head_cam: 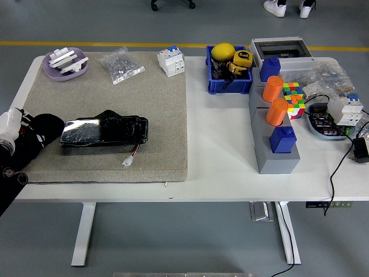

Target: Pick the rag up,wipe the panel,place it on the desk

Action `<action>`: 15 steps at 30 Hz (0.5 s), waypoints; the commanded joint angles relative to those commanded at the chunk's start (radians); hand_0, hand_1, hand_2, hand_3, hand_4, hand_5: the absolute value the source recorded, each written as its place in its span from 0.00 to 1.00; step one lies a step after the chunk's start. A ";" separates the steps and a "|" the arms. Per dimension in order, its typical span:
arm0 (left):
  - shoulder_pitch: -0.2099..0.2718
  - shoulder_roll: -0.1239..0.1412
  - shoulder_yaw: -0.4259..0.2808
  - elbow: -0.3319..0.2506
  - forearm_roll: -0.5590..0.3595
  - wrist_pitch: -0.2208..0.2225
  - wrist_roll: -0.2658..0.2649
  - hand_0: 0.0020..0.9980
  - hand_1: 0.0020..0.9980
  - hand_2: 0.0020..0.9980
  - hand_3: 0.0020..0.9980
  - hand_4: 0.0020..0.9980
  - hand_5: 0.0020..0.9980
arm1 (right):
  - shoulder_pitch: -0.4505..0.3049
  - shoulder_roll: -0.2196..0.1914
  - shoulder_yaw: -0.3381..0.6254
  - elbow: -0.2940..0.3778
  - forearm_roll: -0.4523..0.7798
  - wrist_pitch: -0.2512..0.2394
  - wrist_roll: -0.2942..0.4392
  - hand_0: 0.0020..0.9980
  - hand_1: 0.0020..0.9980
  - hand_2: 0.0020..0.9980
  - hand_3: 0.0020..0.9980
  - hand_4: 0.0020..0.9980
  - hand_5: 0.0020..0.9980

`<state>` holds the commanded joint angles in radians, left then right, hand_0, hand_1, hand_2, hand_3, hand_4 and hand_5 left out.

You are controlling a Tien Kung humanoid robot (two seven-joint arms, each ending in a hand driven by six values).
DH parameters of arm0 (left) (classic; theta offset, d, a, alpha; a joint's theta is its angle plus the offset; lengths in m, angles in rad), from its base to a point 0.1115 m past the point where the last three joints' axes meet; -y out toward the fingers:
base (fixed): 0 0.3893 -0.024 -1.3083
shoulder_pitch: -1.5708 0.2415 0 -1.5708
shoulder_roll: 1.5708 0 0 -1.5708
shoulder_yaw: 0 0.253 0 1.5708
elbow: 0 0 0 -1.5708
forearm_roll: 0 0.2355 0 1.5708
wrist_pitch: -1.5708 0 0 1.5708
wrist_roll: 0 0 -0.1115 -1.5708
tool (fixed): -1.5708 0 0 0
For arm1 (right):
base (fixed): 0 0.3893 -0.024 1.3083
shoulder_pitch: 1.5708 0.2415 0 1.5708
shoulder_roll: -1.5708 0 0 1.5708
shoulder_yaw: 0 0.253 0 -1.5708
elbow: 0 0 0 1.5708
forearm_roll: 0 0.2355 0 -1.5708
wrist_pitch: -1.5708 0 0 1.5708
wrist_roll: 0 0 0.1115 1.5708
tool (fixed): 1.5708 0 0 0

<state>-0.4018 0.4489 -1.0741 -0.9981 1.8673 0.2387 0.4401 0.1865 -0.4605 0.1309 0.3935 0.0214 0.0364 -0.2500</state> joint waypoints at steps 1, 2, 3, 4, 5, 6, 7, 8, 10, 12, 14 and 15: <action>0.000 0.002 -0.002 -0.006 0.000 -0.002 0.002 0.41 0.63 0.71 0.63 1.00 0.16 | 0.000 0.000 0.000 0.000 0.000 0.000 0.000 0.76 0.71 0.71 0.71 1.00 0.52; -0.001 0.004 -0.002 -0.008 0.000 -0.003 0.004 0.42 0.64 0.72 0.66 1.00 0.17 | 0.000 0.000 -0.001 0.000 0.000 0.000 0.000 0.76 0.71 0.71 0.71 1.00 0.52; -0.001 0.005 -0.002 -0.010 -0.001 -0.005 0.006 0.42 0.64 0.72 0.66 1.00 0.17 | 0.000 0.000 -0.001 0.000 0.001 0.000 0.001 0.76 0.71 0.71 0.71 1.00 0.52; -0.002 0.007 -0.003 -0.013 -0.007 -0.009 0.008 0.42 0.64 0.72 0.66 1.00 0.17 | 0.001 0.000 -0.001 0.000 0.002 -0.001 0.001 0.76 0.71 0.71 0.71 1.00 0.52; -0.002 0.009 -0.004 -0.015 -0.011 -0.012 0.009 0.42 0.64 0.72 0.66 1.00 0.17 | 0.001 0.000 -0.002 0.000 0.003 -0.002 0.001 0.76 0.71 0.71 0.71 1.00 0.52; -0.003 0.011 -0.004 -0.016 -0.015 -0.015 0.010 0.42 0.64 0.72 0.66 1.00 0.17 | 0.001 0.001 -0.004 0.000 0.005 -0.002 0.002 0.76 0.71 0.71 0.71 1.00 0.52; -0.004 0.012 -0.004 -0.017 -0.017 -0.017 0.012 0.42 0.64 0.72 0.66 1.00 0.17 | 0.002 0.001 -0.005 0.000 0.006 -0.002 0.003 0.76 0.71 0.71 0.71 1.00 0.52; -0.005 0.013 -0.004 -0.020 -0.020 -0.019 0.014 0.42 0.65 0.72 0.69 1.00 0.18 | 0.002 0.001 -0.004 0.000 0.005 -0.002 0.002 0.76 0.71 0.71 0.71 1.00 0.52; -0.006 0.015 -0.004 -0.027 -0.019 -0.022 0.017 0.42 0.65 0.72 0.69 1.00 0.18 | 0.002 0.001 -0.002 0.000 0.002 -0.003 0.000 0.76 0.71 0.71 0.71 1.00 0.52; -0.007 0.017 -0.005 -0.033 -0.017 -0.026 0.020 0.42 0.65 0.72 0.69 1.00 0.18 | 0.002 0.001 -0.001 0.001 0.001 -0.003 -0.001 0.76 0.71 0.71 0.71 1.00 0.52; -0.009 0.020 -0.005 -0.039 -0.017 -0.030 0.024 0.43 0.65 0.73 0.71 1.00 0.20 | 0.002 0.001 0.001 0.000 -0.001 -0.004 -0.002 0.76 0.71 0.71 0.71 1.00 0.52; -0.010 0.021 -0.004 -0.041 -0.020 -0.028 0.023 0.43 0.65 0.73 0.71 1.00 0.20 | 0.002 0.001 0.001 0.000 -0.001 -0.004 -0.003 0.76 0.71 0.71 0.71 1.00 0.52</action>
<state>-0.4122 0.4702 -1.0785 -1.0393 1.8475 0.2103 0.4632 0.1887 -0.4594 0.1321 0.3938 0.0205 0.0328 -0.2529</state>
